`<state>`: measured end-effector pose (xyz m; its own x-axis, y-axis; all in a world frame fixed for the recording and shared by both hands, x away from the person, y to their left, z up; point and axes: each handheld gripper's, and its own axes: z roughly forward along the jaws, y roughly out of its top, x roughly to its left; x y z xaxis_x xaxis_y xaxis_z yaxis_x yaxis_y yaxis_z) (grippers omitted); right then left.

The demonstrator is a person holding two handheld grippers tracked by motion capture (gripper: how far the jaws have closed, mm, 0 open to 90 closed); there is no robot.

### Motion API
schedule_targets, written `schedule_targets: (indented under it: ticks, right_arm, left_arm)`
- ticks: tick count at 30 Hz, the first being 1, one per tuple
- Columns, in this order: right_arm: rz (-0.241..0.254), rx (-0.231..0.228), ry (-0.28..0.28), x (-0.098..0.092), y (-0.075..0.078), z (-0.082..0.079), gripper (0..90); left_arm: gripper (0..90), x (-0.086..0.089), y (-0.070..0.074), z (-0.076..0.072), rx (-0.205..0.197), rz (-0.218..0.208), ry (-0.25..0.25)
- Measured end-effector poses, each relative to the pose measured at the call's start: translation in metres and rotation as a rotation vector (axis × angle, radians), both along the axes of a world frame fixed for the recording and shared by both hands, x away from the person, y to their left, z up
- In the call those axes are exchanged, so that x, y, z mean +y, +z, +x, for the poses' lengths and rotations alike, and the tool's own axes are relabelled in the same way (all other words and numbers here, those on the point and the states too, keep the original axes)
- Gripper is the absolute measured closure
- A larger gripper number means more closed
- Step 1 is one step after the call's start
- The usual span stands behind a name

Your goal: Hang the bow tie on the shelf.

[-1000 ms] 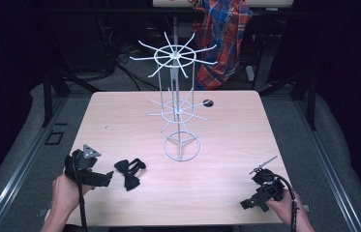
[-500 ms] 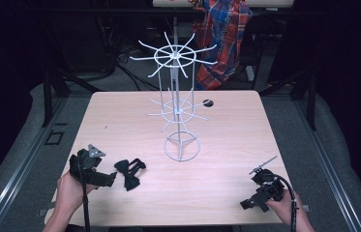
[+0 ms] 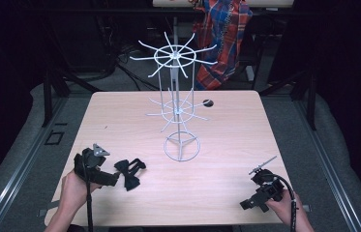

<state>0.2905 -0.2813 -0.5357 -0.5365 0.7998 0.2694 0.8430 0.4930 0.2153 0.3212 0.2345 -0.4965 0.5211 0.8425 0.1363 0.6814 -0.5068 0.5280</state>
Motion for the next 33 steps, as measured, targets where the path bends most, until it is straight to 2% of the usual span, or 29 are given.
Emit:
schedule_targets:
  ticks: [21,28,33]
  right_arm:
    - [0.005,0.003,-0.007,0.001,-0.001,0.0,6.9]
    - [0.003,0.004,-0.006,0.001,-0.001,0.0,6.9]
    - [0.004,0.005,-0.007,0.001,-0.002,0.0,6.9]
  left_arm:
    - [0.0,-0.015,-0.008,0.012,0.032,0.004,-0.031]
    - [0.0,-0.017,-0.01,0.016,0.043,-0.009,-0.038]
    - [0.0,-0.018,-0.013,0.02,0.064,-0.007,-0.036]
